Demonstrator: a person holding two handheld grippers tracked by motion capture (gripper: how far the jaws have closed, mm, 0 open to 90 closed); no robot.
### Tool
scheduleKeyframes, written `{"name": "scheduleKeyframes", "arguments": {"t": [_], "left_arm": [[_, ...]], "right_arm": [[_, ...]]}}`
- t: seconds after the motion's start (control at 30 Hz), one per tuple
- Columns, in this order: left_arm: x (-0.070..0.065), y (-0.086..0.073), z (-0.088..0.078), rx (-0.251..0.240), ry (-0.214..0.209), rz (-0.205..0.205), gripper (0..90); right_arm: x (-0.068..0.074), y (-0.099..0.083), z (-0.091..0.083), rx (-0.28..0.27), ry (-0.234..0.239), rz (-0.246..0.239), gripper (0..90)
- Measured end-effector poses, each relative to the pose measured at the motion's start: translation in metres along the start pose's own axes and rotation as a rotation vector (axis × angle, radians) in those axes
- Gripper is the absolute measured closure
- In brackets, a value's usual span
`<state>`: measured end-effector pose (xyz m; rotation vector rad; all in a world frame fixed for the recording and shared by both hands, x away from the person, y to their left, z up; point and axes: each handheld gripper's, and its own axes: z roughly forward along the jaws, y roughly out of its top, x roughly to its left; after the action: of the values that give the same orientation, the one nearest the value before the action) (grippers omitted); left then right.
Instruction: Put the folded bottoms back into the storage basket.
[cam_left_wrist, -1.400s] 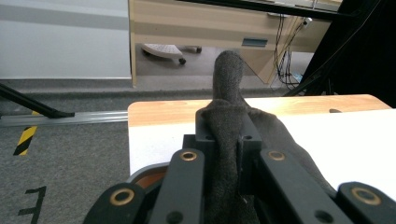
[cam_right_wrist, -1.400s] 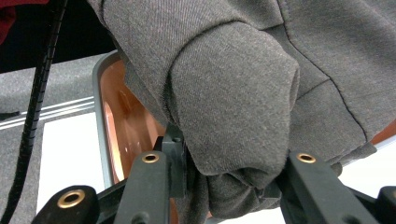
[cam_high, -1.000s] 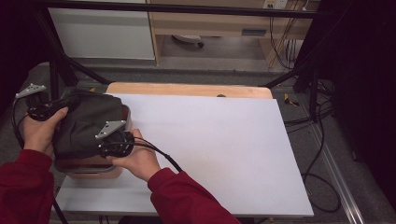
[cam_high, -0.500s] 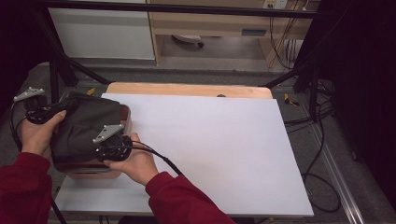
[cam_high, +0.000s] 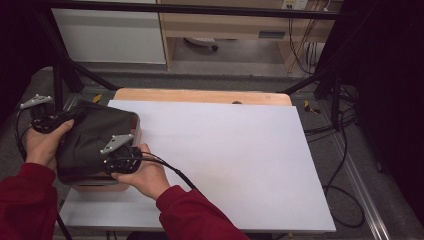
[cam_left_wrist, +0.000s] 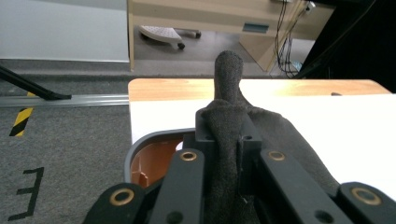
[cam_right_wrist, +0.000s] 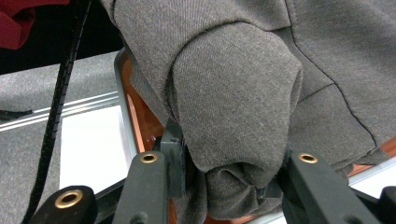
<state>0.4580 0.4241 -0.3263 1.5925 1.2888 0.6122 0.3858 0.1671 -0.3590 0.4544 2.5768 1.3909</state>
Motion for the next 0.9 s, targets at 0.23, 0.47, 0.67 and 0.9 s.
{"name": "scheduleKeyframes", "arguments": {"t": [0.23, 0.47, 0.67, 0.9], "left_arm": [[0.002, -0.001, 0.005, 0.009, 0.002, 0.008, 83.8], [0.000, -0.001, 0.010, 0.020, 0.010, 0.025, 83.7], [0.001, -0.001, 0.012, 0.024, 0.012, 0.028, 83.6], [0.002, -0.002, 0.014, 0.032, 0.007, 0.028, 83.4]], "right_arm": [[-0.002, -0.001, 0.004, 0.002, -0.004, 0.012, 62.6], [-0.005, -0.003, 0.007, 0.010, -0.003, 0.016, 62.4], [-0.005, -0.003, 0.008, 0.011, -0.004, 0.021, 62.2], [-0.006, -0.003, 0.009, 0.018, -0.004, 0.022, 61.8]]}}
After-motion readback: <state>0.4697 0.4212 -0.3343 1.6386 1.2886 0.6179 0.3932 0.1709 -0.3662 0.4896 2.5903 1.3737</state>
